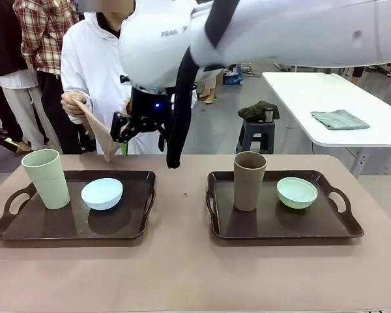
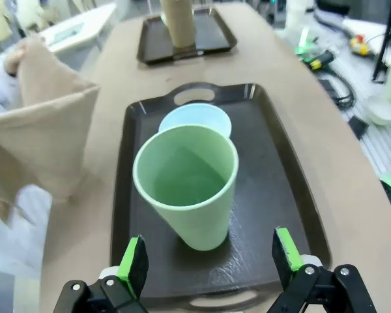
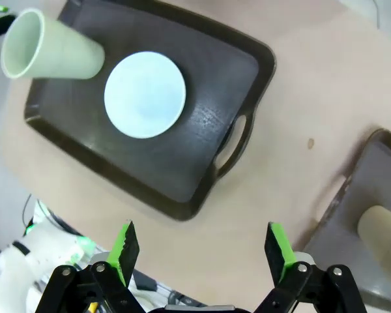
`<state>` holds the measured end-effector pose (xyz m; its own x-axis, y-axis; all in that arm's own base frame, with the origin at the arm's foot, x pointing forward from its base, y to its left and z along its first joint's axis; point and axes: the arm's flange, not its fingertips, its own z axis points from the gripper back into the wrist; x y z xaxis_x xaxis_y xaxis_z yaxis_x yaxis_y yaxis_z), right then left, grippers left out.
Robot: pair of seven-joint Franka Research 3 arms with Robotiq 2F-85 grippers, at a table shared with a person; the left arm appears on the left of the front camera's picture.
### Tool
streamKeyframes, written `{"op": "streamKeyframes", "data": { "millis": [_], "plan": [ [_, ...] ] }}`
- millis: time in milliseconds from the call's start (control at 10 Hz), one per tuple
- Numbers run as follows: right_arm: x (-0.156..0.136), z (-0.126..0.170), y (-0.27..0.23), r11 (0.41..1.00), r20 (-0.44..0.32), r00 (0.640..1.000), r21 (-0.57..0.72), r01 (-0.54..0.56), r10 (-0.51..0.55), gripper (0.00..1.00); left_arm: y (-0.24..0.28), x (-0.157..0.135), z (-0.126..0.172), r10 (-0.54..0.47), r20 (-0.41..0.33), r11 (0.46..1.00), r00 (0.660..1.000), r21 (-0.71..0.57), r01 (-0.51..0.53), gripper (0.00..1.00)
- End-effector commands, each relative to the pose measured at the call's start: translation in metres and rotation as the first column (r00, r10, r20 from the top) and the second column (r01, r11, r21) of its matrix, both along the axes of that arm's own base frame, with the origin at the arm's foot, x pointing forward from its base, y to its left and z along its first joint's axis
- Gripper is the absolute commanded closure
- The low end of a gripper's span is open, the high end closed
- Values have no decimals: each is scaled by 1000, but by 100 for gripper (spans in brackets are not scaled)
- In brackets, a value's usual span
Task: Set up a tray with a mat and arrange the tableware.
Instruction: Pick up the Picnic Bowl and Reusable plastic cup from the Handle tray in front of the human's position and hold them in the air.
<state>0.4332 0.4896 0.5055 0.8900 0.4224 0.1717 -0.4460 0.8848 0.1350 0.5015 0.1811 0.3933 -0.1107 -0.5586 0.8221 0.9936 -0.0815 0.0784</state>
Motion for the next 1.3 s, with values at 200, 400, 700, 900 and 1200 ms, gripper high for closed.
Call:
{"op": "streamKeyframes", "data": {
  "millis": [200,400,700,900,1200],
  "plan": [
    [32,-18,54,985,-38,986,-77,157,-161,0,-7,11,-34,-5,28,998,1000,-67,7,0],
    [44,-36,64,979,-79,976,-54,198,-201,0,-9,9,-45,5,-29,999,1000,-41,-6,0],
    [35,-40,50,985,-52,985,-63,159,-163,0,-10,11,-45,-8,-20,998,1000,-58,7,0],
    [35,-40,50,985,-52,985,-63,159,-163,0,-10,11,-45,-8,-20,998,1000,-58,7,0],
    [42,-68,60,969,-53,967,-10,248,-248,0,-25,-1,-60,-32,-91,991,995,-130,20,0]
  ]
}}
